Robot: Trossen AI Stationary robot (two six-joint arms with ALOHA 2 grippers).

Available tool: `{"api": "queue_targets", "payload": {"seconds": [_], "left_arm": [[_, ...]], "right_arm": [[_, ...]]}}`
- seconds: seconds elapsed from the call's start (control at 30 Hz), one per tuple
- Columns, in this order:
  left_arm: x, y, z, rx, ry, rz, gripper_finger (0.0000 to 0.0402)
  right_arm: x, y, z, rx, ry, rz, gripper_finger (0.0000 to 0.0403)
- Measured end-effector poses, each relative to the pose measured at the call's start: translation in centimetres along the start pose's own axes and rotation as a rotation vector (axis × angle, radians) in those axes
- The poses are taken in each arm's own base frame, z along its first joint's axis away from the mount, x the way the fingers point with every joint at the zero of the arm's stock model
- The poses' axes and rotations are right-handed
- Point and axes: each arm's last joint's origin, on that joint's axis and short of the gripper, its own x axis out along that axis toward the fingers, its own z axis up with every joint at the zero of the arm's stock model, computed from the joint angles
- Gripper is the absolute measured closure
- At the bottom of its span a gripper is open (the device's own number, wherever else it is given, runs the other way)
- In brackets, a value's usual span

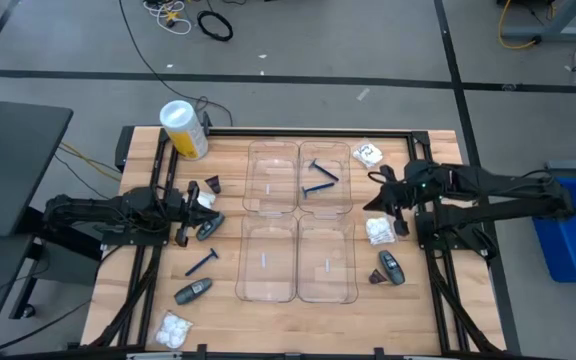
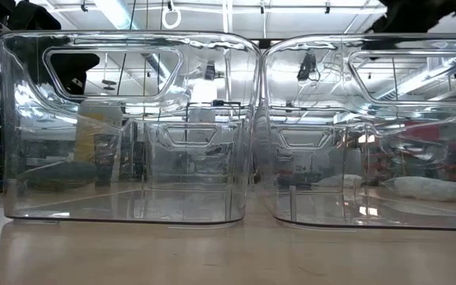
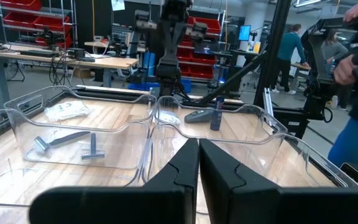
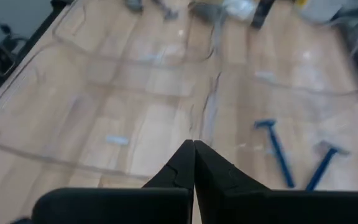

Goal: Pick & Place Travel size toiletries
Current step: Put the cotton pack into the bottom right transparent bin

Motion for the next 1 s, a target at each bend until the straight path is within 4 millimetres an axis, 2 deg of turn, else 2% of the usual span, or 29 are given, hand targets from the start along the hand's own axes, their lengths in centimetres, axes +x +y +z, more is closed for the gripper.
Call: {"api": "queue_targets", "payload": {"seconds": [0.23, 0.6, 1.0], "left_arm": [[0.0, 0.0, 0.0, 0.000, 0.000, 0.000, 0.0379], [0.0, 0.0, 0.0, 0.000, 0.000, 0.000, 0.0379], [0.0, 0.0, 0.0, 0.000, 0.000, 0.000, 0.0379]], "right_arm": [[-0.4, -0.2, 0.7, -0.037, 0.000, -0.036, 0.0396], [-0.2, -1.1, -0.6, 0.002, 0.134, -0.066, 0.0396], [0.4, -3.0, -2.0, 0.043, 0.288, -0.114, 0.0395]]}}
